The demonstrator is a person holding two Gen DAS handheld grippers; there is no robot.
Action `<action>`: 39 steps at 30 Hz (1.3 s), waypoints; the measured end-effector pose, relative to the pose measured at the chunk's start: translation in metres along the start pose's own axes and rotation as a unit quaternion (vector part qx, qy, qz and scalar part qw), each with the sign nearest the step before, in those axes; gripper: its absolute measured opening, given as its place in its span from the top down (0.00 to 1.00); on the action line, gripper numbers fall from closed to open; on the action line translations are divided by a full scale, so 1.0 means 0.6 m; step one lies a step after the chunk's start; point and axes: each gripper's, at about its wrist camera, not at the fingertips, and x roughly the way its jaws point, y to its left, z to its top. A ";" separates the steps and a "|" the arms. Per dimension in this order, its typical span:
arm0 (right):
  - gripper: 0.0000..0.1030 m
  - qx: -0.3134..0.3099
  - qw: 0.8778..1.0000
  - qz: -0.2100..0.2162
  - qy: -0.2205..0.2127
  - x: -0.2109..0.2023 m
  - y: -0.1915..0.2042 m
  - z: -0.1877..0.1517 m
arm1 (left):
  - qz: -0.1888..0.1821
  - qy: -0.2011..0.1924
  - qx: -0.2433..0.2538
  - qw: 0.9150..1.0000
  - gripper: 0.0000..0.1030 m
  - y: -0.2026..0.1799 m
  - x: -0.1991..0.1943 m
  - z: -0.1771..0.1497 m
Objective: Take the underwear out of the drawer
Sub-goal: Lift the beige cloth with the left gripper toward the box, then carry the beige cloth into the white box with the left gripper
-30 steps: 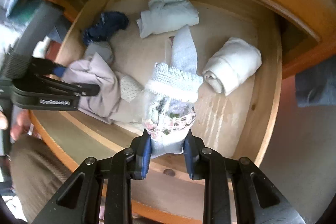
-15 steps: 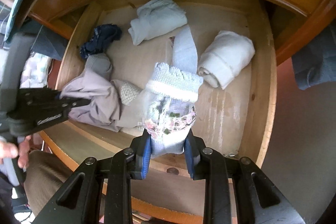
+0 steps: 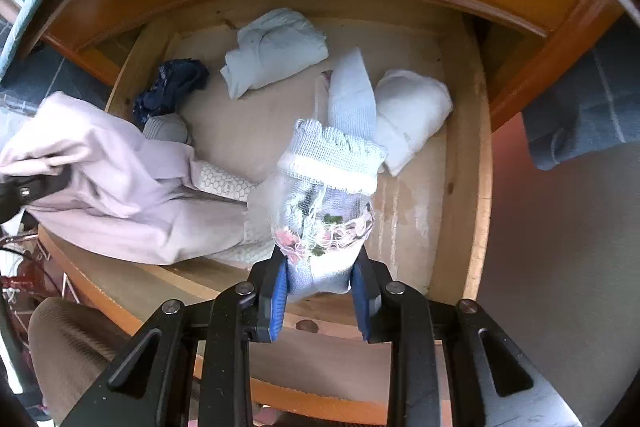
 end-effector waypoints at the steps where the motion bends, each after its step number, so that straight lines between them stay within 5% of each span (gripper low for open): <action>1: 0.75 0.004 1.000 -0.001 -0.002 -0.003 -0.002 -0.002 | -0.001 -0.006 0.001 1.000 0.86 -0.002 -0.012 0.000; 9: 0.75 -0.001 1.000 -0.013 -0.005 -0.012 0.007 -0.020 | -0.008 -0.047 0.007 0.999 0.86 0.000 -0.086 0.001; 16: 0.75 0.046 0.999 0.020 0.003 -0.001 -0.023 -0.018 | -0.008 -0.087 0.008 0.996 0.86 -0.001 -0.170 0.011; 39: 0.75 0.030 0.999 -0.032 0.003 -0.002 -0.022 -0.017 | 0.010 -0.174 0.019 0.984 0.86 -0.020 -0.389 0.012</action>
